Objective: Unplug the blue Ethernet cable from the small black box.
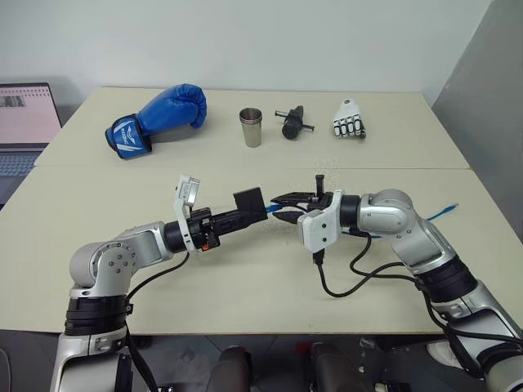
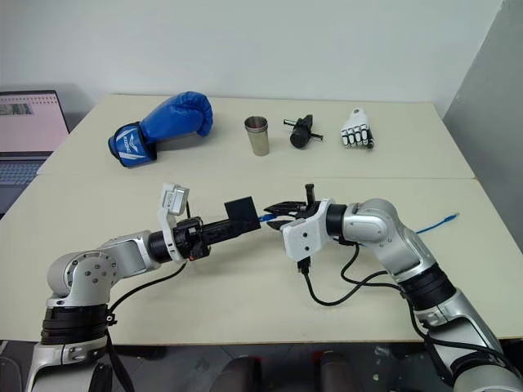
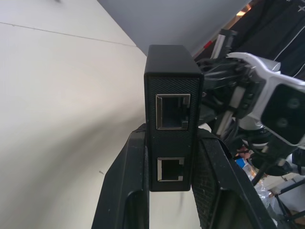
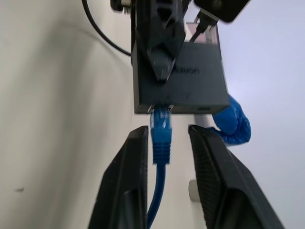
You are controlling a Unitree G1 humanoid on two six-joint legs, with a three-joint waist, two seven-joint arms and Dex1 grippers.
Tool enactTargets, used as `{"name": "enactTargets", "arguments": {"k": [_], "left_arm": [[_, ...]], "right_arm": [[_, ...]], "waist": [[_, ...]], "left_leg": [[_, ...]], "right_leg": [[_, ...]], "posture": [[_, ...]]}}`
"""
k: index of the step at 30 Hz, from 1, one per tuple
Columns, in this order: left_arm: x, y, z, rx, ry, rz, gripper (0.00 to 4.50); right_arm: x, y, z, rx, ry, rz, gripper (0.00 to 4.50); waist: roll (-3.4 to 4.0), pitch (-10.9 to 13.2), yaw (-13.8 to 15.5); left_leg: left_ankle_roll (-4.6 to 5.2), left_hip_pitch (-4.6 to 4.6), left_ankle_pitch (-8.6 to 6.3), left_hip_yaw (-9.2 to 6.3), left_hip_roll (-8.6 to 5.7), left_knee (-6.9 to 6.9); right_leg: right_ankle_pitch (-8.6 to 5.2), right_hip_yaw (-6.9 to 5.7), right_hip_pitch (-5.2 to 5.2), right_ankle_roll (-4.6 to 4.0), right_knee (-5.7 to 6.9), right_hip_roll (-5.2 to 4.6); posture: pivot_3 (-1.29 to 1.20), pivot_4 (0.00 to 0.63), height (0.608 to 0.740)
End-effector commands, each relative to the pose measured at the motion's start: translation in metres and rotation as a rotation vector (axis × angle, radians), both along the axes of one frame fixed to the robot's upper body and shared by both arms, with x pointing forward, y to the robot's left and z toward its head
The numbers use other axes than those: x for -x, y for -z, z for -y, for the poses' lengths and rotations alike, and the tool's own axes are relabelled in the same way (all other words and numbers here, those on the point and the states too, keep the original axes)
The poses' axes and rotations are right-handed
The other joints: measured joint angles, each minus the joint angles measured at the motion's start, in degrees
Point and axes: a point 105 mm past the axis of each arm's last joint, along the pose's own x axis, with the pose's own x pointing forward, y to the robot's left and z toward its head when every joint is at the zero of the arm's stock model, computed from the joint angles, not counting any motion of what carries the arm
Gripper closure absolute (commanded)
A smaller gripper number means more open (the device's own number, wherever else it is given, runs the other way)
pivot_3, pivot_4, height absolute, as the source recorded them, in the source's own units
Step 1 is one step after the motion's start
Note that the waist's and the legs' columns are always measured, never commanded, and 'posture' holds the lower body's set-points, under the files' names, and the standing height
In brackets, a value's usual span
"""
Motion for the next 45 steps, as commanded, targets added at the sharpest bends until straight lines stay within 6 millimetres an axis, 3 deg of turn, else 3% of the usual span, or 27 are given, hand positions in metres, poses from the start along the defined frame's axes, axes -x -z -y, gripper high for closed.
{"name": "enactTargets", "arguments": {"k": [1, 3, 7, 11, 15, 22, 34, 45], "left_arm": [[-0.002, -0.013, -0.001, -0.036, 0.042, 0.085, 3.70], [-0.003, -0.013, -0.002, -0.063, 0.066, 0.107, 3.70], [-0.002, -0.015, -0.004, -0.115, 0.139, 0.169, 3.70], [0.000, -0.019, -0.006, -0.156, 0.216, 0.227, 3.70], [0.002, -0.024, -0.007, -0.177, 0.274, 0.266, 3.70], [0.007, -0.021, -0.006, -0.197, 0.326, 0.298, 3.70], [0.007, -0.022, -0.010, -0.183, 0.316, 0.308, 3.70], [0.005, -0.024, -0.011, -0.175, 0.313, 0.309, 3.70]], "right_arm": [[0.020, -0.013, 0.001, 0.030, -0.093, -0.009, 2.01], [0.027, -0.023, 0.000, 0.001, -0.122, -0.036, 1.97], [0.029, -0.032, 0.004, -0.117, -0.078, -0.303, 1.97], [0.027, -0.027, 0.010, -0.272, 0.001, -0.699, 1.97], [0.025, -0.012, 0.018, -0.338, 0.068, -0.970, 1.97], [0.018, -0.017, 0.013, -0.440, 0.091, -1.112, 1.97], [0.012, -0.009, 0.002, -0.525, 0.096, -1.335, 1.97], [0.015, -0.003, -0.003, -0.544, 0.072, -1.418, 1.97]], "waist": [[0.00, 0.0, 0.0], [0.00, 0.0, 0.0], [0.00, 0.0, 0.0], [0.00, 0.0, 0.1], [0.01, 0.0, 0.0], [0.02, 0.0, -0.1], [0.02, 0.0, -0.1], [0.02, 0.0, -0.1]], "left_leg": [[0.00, 0.00, 0.00, 0.01, -0.01, 0.00], [0.00, 0.00, 0.00, 0.00, -0.03, 0.00], [0.00, 0.00, 0.00, -0.01, -0.02, -0.02], [0.00, 0.00, 0.00, -0.01, -0.01, -0.03], [0.01, -0.03, 0.00, 0.01, -0.02, -0.03], [0.03, -0.05, -0.01, 0.09, 0.00, -0.09], [0.03, -0.12, -0.02, 0.14, 0.01, -0.10], [0.03, -0.43, -0.01, 0.15, 0.03, -0.08]], "right_leg": [[0.00, -0.01, 0.01, 0.00, -0.01, 0.00], [0.00, -0.01, 0.02, 0.00, -0.02, -0.03], [0.00, -0.02, 0.01, 0.00, -0.03, -0.03], [-0.01, -0.03, 0.02, -0.02, -0.03, -0.03], [-0.01, -0.04, 0.00, -0.02, -0.03, -0.02], [-0.02, -0.01, -0.07, -0.01, -0.05, 0.05], [-0.03, -0.02, -0.15, -0.01, -0.06, 0.08], [-0.02, -0.04, -0.48, -0.01, -0.02, 0.12]], "posture": [[0.00, 0.150, 0.740], [0.00, 0.150, 0.740], [0.00, 0.150, 0.740], [0.00, 0.150, 0.740], [0.00, 0.150, 0.740], [0.00, 0.150, 0.740], [0.00, 0.150, 0.740], [0.00, 0.150, 0.740]]}}
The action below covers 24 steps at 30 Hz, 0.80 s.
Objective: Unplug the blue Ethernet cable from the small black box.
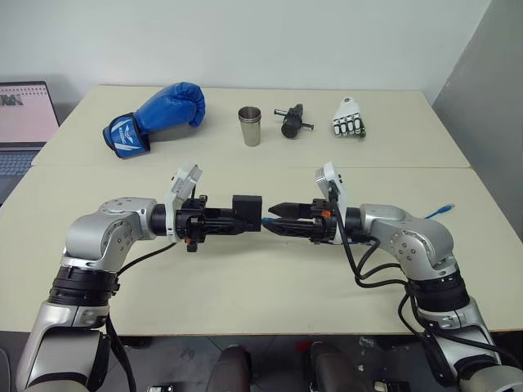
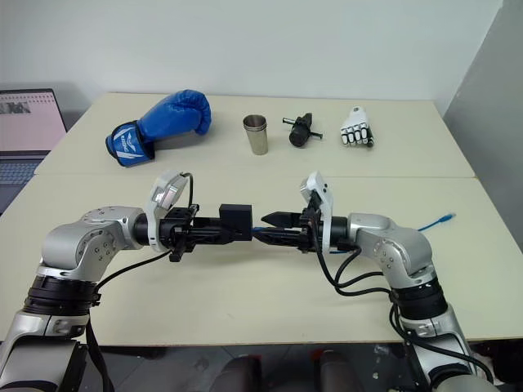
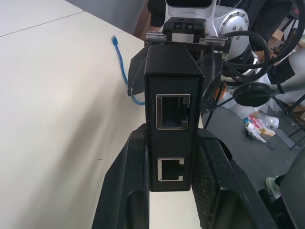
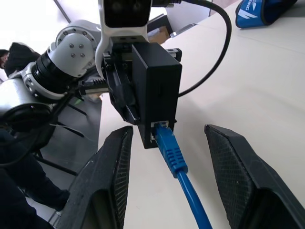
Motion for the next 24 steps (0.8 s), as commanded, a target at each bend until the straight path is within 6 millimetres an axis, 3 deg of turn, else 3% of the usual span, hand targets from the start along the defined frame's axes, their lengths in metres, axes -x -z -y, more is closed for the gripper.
{"name": "enactTargets", "arguments": {"k": [1, 11, 24], "left_arm": [[-0.0009, -0.0118, -0.0025, 0.019, 0.000, 0.045, 3.70], [-0.0018, -0.0128, -0.0020, 0.032, -0.001, 0.041, 3.70], [-0.0018, -0.0136, -0.0001, 0.039, -0.006, 0.039, 3.70]], "right_arm": [[0.0036, -0.0070, 0.0002, -0.033, -0.017, 0.004, 1.97], [0.0051, 0.0029, -0.0018, -0.017, -0.017, -0.041, 1.97], [0.0037, -0.0034, -0.0062, -0.093, -0.012, -0.092, 1.97]], "waist": [[0.00, 0.0, 0.0], [0.00, 0.0, 0.0], [0.00, 0.0, 0.0]], "left_leg": [[0.00, -0.03, 0.00, -0.01, 0.00, 0.01], [0.00, -0.06, 0.00, -0.01, 0.00, 0.01], [0.00, -0.07, 0.00, -0.01, 0.00, 0.01]], "right_leg": [[0.00, -0.01, -0.02, 0.00, 0.00, 0.00], [0.00, -0.01, -0.06, 0.00, 0.00, 0.00], [0.00, -0.01, -0.06, 0.00, 0.00, 0.00]], "posture": [[0.00, 0.150, 0.740], [0.00, 0.150, 0.740], [0.00, 0.150, 0.740]]}}
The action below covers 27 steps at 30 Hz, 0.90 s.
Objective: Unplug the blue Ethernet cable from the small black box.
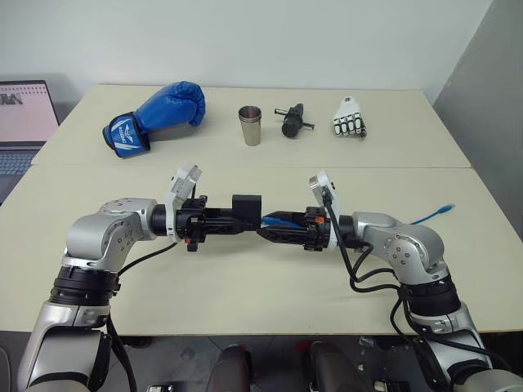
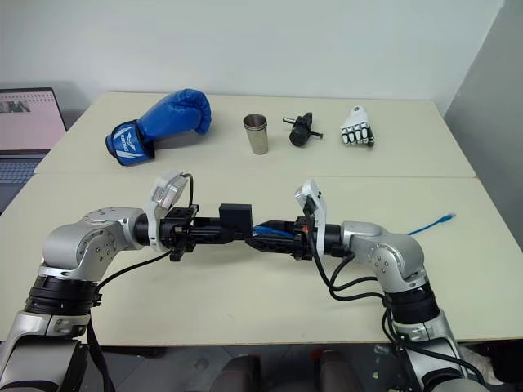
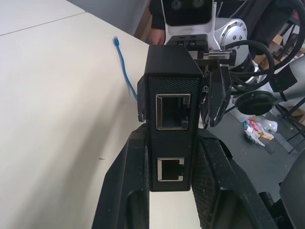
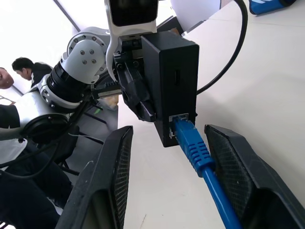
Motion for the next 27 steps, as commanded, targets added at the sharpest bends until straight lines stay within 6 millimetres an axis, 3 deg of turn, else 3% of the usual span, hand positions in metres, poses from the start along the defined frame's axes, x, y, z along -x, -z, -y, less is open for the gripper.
{"name": "enactTargets", "arguments": {"k": [1, 11, 21, 27], "left_arm": [[-0.0008, -0.0143, -0.0004, 0.028, -0.002, 0.048, 3.70], [-0.0015, -0.0148, 0.0020, 0.038, -0.012, 0.046, 3.70], [-0.0011, -0.0141, 0.0024, 0.034, -0.006, 0.043, 3.70], [-0.0022, -0.0137, -0.0001, 0.029, -0.009, 0.041, 3.70]], "right_arm": [[0.0005, -0.0128, 0.0008, -0.046, -0.007, 0.020, 1.97], [-0.0001, -0.0111, 0.0018, -0.030, -0.009, 0.029, 1.97], [0.0008, -0.0113, 0.0017, -0.026, -0.016, 0.035, 3.93], [0.0031, -0.0127, 0.0022, -0.034, -0.032, 0.034, 4.42]], "waist": [[0.00, 0.0, 0.0], [0.00, 0.0, 0.0], [0.00, 0.0, 0.0], [0.00, 0.0, 0.0]], "left_leg": [[0.00, 0.00, 0.00, 0.00, 0.00, 0.00], [0.00, 0.00, 0.00, 0.00, 0.00, 0.00], [0.00, 0.00, 0.00, 0.00, 0.00, 0.00], [0.00, 0.00, 0.00, 0.00, 0.00, 0.00]], "right_leg": [[0.00, 0.00, 0.00, 0.00, 0.00, 0.00], [0.00, 0.00, 0.00, 0.00, 0.00, 0.00], [0.00, 0.00, 0.00, 0.00, 0.00, 0.00], [0.00, 0.00, 0.00, 0.00, 0.00, 0.00]], "posture": [[0.00, 0.150, 0.740], [0.00, 0.150, 0.740], [0.00, 0.150, 0.740], [0.00, 0.150, 0.740]]}}
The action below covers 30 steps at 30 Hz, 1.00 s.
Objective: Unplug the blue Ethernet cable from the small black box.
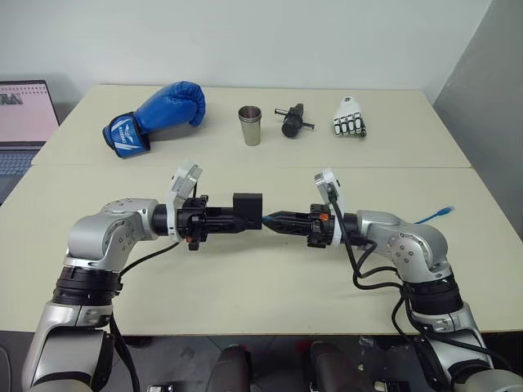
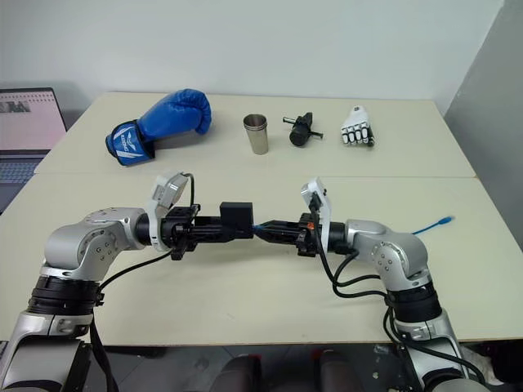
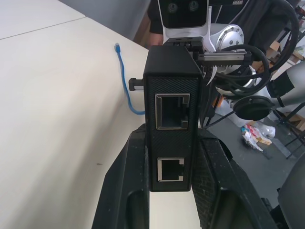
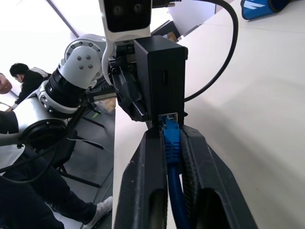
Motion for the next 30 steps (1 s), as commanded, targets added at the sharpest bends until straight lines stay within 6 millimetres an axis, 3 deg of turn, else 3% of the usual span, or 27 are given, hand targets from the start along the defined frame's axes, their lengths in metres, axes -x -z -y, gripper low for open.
{"name": "enactTargets", "arguments": {"k": [1, 10, 21, 22, 27, 30], "left_arm": [[-0.001, -0.012, -0.001, 0.009, -0.001, 0.049, 3.70], [0.001, -0.007, -0.006, -0.020, 0.003, 0.040, 3.70], [-0.002, -0.001, -0.035, -0.067, -0.111, 0.040, 3.70], [-0.002, -0.001, -0.035, -0.065, -0.116, 0.039, 3.70], [-0.001, 0.004, -0.031, -0.059, -0.128, 0.033, 3.70], [-0.004, 0.007, -0.027, -0.056, -0.143, 0.034, 3.70]], "right_arm": [[0.005, -0.012, -0.004, -0.033, -0.036, 0.032, 4.42], [0.006, -0.014, 0.000, -0.039, -0.039, 0.010, 4.42], [-0.008, 0.001, 0.053, 0.039, 0.115, -0.020, 4.46], [-0.013, 0.001, 0.058, 0.042, 0.152, -0.009, 4.46], [-0.094, 0.014, 0.097, 0.203, 0.660, 0.211, 4.46], [-0.125, 0.022, 0.117, 0.279, 0.862, 0.279, 4.46]], "waist": [[0.00, 0.0, 0.0], [0.00, 0.0, 0.0], [0.00, 0.0, 0.0], [0.00, 0.0, 0.0], [-0.02, 0.0, -0.2], [0.02, 0.0, -0.4]], "left_leg": [[0.00, 0.00, 0.00, 0.00, 0.00, 0.00], [0.00, 0.00, 0.00, 0.00, 0.00, 0.00], [0.00, -0.01, 0.00, 0.00, 0.00, -0.01], [0.00, -0.01, 0.00, 0.01, 0.00, -0.01], [0.00, -0.01, 0.00, 0.04, 0.00, 0.01], [0.00, 0.00, 0.00, 0.15, 0.00, 0.01]], "right_leg": [[0.00, 0.00, 0.00, 0.00, 0.00, 0.00], [0.00, 0.00, 0.00, 0.00, 0.00, 0.00], [0.00, 0.00, 0.00, 0.00, -0.02, 0.00], [0.00, 0.01, -0.01, 0.00, -0.02, 0.00], [0.00, 0.02, -0.02, 0.01, 0.00, 0.00], [0.02, 0.09, -0.06, 0.04, 0.01, -0.01]], "posture": [[0.00, 0.150, 0.740], [0.00, 0.150, 0.740], [0.00, 0.150, 0.740], [0.00, 0.150, 0.740], [0.00, 0.150, 0.740], [0.00, 0.150, 0.740]]}}
